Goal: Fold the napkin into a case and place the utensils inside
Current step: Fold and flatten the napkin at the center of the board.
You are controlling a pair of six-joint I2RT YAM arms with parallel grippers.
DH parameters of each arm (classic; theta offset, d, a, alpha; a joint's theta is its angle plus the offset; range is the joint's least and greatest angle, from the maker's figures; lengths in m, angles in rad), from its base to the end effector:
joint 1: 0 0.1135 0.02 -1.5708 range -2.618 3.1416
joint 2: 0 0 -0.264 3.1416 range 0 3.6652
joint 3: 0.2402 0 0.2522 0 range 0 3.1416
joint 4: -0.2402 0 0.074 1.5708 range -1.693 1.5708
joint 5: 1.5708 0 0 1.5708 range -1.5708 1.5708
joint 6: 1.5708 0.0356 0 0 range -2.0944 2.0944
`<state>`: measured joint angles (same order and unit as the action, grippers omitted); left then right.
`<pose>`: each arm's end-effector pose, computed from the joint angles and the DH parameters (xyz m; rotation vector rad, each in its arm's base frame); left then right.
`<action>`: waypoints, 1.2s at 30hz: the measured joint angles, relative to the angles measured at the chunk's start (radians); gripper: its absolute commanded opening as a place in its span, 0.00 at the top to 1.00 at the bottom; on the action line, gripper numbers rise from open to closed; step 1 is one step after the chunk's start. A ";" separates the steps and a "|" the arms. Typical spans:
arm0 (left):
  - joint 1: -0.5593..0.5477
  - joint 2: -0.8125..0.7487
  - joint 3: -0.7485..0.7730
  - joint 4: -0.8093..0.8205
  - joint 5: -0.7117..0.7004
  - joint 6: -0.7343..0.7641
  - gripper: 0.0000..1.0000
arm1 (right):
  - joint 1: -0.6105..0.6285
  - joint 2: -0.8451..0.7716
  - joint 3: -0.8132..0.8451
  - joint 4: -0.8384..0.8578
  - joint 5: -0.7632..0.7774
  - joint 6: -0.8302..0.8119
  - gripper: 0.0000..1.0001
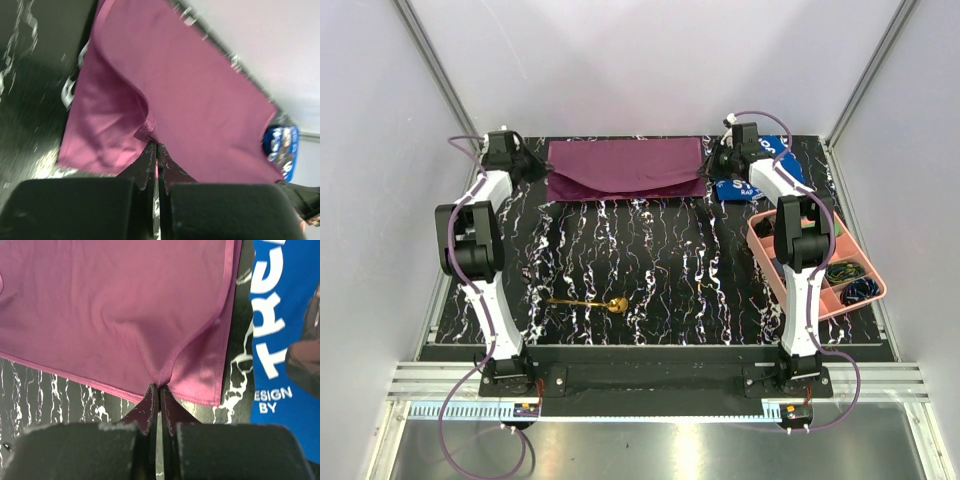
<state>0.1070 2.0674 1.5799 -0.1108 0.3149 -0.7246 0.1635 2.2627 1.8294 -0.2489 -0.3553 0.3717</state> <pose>0.4779 0.0402 0.2231 -0.7234 2.0979 -0.6897 0.5103 0.0967 0.2007 0.0432 2.2926 0.6832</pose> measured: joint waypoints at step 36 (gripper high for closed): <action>0.026 0.129 0.002 -0.261 -0.008 0.043 1.00 | -0.016 0.113 0.015 -0.132 -0.024 0.089 0.90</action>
<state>0.1326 2.1960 1.5814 -0.3721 0.3065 -0.6819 0.1474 2.3753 1.8442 -0.3813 -0.3790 0.4610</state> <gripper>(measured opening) 0.005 0.098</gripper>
